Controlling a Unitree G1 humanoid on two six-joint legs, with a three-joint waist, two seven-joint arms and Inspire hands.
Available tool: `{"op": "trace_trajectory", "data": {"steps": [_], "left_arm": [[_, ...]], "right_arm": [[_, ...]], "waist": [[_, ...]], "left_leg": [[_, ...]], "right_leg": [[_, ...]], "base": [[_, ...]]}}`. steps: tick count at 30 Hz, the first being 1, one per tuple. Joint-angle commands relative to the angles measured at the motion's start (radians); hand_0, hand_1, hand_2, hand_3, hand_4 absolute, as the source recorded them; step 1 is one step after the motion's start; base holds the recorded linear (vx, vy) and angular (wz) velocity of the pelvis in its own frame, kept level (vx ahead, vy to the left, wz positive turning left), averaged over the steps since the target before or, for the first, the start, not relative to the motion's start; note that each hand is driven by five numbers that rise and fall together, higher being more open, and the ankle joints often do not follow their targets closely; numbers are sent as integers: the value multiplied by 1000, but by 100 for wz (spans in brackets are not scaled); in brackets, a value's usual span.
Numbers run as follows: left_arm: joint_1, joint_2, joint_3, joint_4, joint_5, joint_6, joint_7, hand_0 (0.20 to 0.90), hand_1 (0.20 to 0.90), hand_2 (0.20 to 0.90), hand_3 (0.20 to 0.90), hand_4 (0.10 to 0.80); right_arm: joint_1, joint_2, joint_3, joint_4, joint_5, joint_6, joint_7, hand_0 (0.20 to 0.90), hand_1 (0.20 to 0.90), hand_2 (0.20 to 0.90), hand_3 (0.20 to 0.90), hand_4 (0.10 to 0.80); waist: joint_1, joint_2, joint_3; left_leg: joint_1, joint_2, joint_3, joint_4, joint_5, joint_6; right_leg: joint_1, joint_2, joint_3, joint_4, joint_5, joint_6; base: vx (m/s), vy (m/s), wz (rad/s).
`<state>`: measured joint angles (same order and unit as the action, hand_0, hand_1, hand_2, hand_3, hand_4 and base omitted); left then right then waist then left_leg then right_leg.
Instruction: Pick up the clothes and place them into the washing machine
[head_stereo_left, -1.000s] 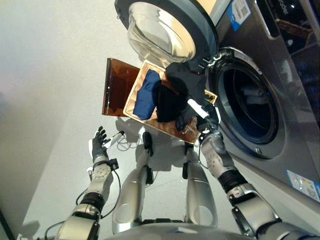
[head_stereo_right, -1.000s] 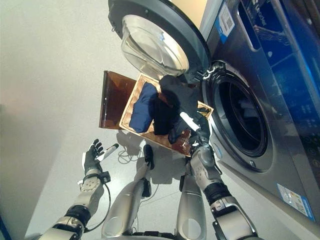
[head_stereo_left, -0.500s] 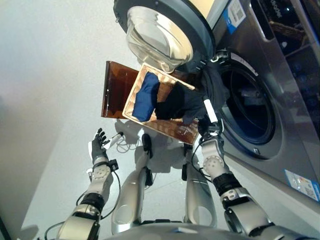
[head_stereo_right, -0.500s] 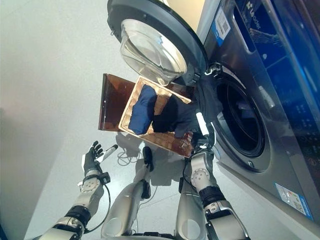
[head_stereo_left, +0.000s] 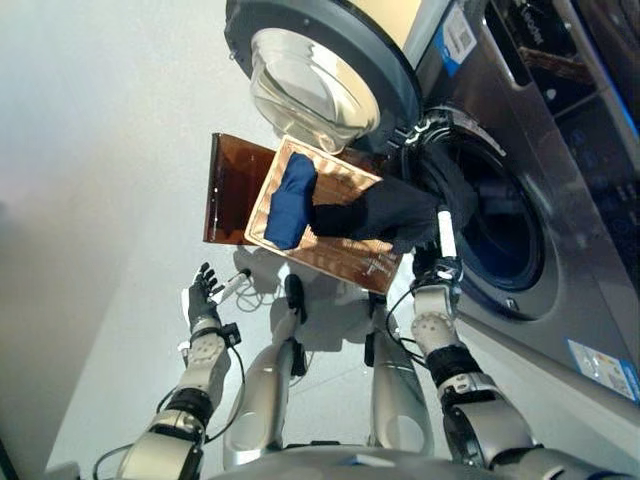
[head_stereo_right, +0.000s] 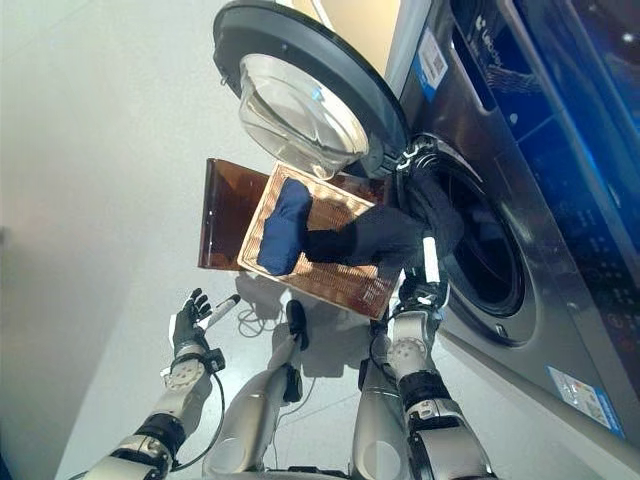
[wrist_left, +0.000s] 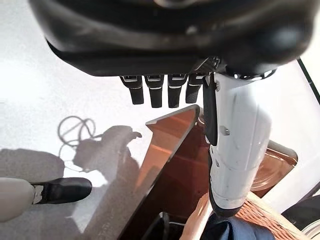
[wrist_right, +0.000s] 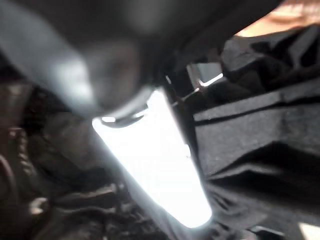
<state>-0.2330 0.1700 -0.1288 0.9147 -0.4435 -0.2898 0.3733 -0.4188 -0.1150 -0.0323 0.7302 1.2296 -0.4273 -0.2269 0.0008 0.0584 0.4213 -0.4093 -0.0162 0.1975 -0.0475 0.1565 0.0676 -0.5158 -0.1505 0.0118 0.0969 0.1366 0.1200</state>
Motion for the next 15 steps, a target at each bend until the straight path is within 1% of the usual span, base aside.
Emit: {"op": "trace_trajectory", "data": {"steps": [1,6,9,12,13,14,15], "left_arm": [[19,18,12,47,-9,-56,30,900,900,900,900,800],[28,21,10,43,-12,-56,27,900,900,900,900,800],[30,21,6,42,-19,-58,22,900,900,900,900,800],[29,22,7,46,-19,-60,20,900,900,900,900,800],[32,22,6,42,-19,-61,19,900,900,900,900,800],[36,26,4,37,-20,-62,15,900,900,900,900,800],[36,25,4,37,-20,-62,15,900,900,900,900,800]], "right_arm": [[-33,-56,-82,-60,24,-133,-10,200,200,200,200,300],[-60,-81,-133,-19,40,-150,-32,200,200,200,200,300],[-83,-112,-184,33,52,-157,-53,200,200,200,200,300],[-100,-137,-206,62,55,-159,-64,200,200,200,200,300],[-108,-154,-216,70,49,-159,-70,200,200,200,200,300],[-129,-190,-238,98,41,-159,-85,200,200,200,200,300],[-129,-190,-238,98,42,-159,-85,200,200,200,200,300]], "waist": [[-5,22,-59],[-3,25,-63],[-4,27,-66],[-1,30,-70],[0,32,-70],[4,35,-72],[4,35,-72]], "left_leg": [[-31,7,0,133,-136,-105],[-35,6,0,133,-132,-104],[-35,5,-3,133,-138,-104],[-41,4,-1,131,-133,-104],[-42,3,-1,131,-133,-104],[-46,2,-2,131,-132,-104],[-47,2,-2,130,-132,-104]], "right_leg": [[36,-48,-32,43,-55,18],[31,-48,-32,44,-51,18],[32,-49,-34,47,-57,18],[27,-50,-34,45,-52,18],[26,-50,-34,45,-52,18],[23,-51,-34,44,-51,19],[22,-51,-34,44,-51,19]], "base": [[0,0,0],[0,0,0],[0,0,0],[-5,0,-3],[-6,1,-7],[-6,1,-6],[-8,1,-5]]}}
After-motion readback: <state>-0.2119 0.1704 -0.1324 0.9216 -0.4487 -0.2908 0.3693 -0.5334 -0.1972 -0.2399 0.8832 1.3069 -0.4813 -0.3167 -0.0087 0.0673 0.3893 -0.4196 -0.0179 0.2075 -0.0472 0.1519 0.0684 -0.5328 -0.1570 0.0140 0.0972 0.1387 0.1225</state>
